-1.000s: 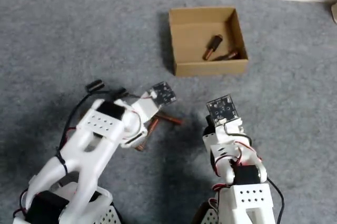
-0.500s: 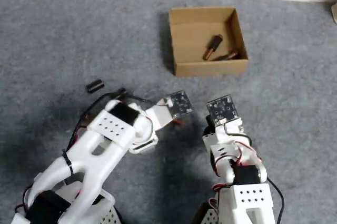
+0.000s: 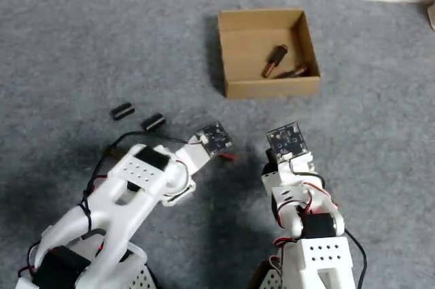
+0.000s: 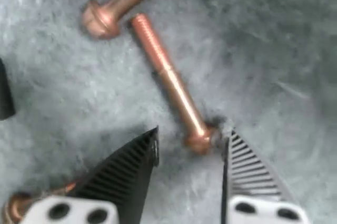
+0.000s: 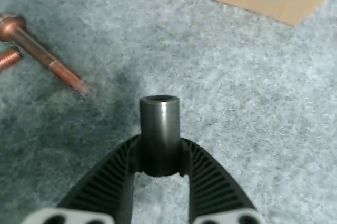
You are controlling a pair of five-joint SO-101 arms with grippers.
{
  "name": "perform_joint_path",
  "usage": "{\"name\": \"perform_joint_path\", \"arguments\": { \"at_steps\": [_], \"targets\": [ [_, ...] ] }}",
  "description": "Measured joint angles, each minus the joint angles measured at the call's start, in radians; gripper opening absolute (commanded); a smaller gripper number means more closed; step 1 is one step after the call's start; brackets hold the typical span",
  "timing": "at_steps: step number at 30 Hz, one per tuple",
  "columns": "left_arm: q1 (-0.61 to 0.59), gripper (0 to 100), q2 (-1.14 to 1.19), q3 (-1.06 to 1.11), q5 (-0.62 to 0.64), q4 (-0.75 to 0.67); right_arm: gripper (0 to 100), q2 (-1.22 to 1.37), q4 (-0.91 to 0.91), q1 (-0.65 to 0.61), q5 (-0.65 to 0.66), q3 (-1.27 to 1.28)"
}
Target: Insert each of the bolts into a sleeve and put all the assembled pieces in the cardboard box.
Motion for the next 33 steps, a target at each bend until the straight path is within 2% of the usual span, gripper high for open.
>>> {"name": "perform_joint_path", "arguments": {
  "at_steps": [4,11,15,17,20,33],
  "targets": [
    [-0.002,20,-0.002,0.008,0.003,-0.064,0.5,0.000,0.000,0.000,0.000,0.000],
    [0.025,19,-0.002,0.035,0.006,-0.077,0.5,0.000,0.000,0.000,0.000,0.000],
    [0.023,0,-0.002,0.037,0.009,-0.078,0.5,0.000,0.000,0.000,0.000,0.000],
    [0.032,3,-0.002,0.040,0.009,-0.066,0.5,0.000,0.000,0.000,0.000,0.000],
    [0.032,0,-0.002,0.040,0.009,-0.044,0.5,0.000,0.000,0.000,0.000,0.000],
    [0.032,1,-0.011,0.052,0.002,-0.028,0.5,0.000,0.000,0.000,0.000,0.000]
  ]
}}
